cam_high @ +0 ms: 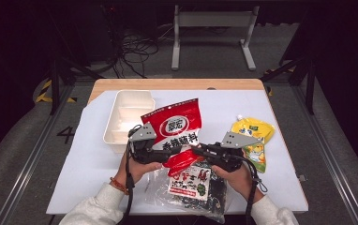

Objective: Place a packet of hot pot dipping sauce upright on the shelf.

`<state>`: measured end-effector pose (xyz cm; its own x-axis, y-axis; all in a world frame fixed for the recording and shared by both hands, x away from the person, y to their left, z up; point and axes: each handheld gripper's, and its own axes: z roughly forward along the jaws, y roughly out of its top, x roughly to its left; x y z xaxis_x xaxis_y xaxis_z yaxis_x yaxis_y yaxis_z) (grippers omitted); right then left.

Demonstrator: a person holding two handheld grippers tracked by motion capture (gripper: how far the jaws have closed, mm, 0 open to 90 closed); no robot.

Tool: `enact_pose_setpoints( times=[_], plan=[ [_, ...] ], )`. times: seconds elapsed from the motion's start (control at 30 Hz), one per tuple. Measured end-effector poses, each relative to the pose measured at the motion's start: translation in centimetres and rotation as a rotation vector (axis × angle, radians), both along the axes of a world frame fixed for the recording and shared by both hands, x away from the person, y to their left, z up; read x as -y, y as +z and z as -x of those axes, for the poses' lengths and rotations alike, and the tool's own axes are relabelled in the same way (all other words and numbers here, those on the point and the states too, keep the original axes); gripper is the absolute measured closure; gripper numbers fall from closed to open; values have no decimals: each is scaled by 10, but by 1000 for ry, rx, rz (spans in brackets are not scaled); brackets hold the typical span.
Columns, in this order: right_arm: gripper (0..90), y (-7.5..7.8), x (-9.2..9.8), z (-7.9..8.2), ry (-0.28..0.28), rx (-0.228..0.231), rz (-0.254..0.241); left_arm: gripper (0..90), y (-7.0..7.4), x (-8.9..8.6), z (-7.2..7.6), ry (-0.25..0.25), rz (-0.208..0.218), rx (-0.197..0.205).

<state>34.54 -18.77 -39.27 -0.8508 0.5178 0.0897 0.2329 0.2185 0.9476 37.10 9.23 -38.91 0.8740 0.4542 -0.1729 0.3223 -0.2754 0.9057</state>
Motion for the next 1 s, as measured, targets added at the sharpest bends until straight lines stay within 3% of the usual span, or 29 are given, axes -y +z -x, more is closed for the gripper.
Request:
enact_pose_setpoints(
  times=[0.03,0.07,0.27,0.37,0.47,0.5,0.63,0.77,1.0],
  plan=[
    [803,0,-1,1,4,1,2,575,0,-1,0,-13,8,6],
    [803,0,-2,1,1,3,3,628,1,-1,0,-17,10,16],
    [788,-2,-5,0,-17,-16,1,857,6,-7,4,-41,11,87],
    [778,-3,-7,1,-21,-17,7,868,8,-8,6,-47,-5,109],
    [690,-2,-11,0,-20,-31,16,876,10,-9,7,-53,-36,125],
    [628,-3,-11,0,-22,-37,26,877,10,-10,8,-53,-40,129],
    [520,-2,-9,1,-36,-50,52,878,13,-15,8,-56,-38,140],
    [402,-2,0,4,-67,-55,91,878,14,-18,7,-53,-42,147],
    [322,-4,25,14,-117,-54,156,878,16,-23,8,-58,-52,161]
  ],
)
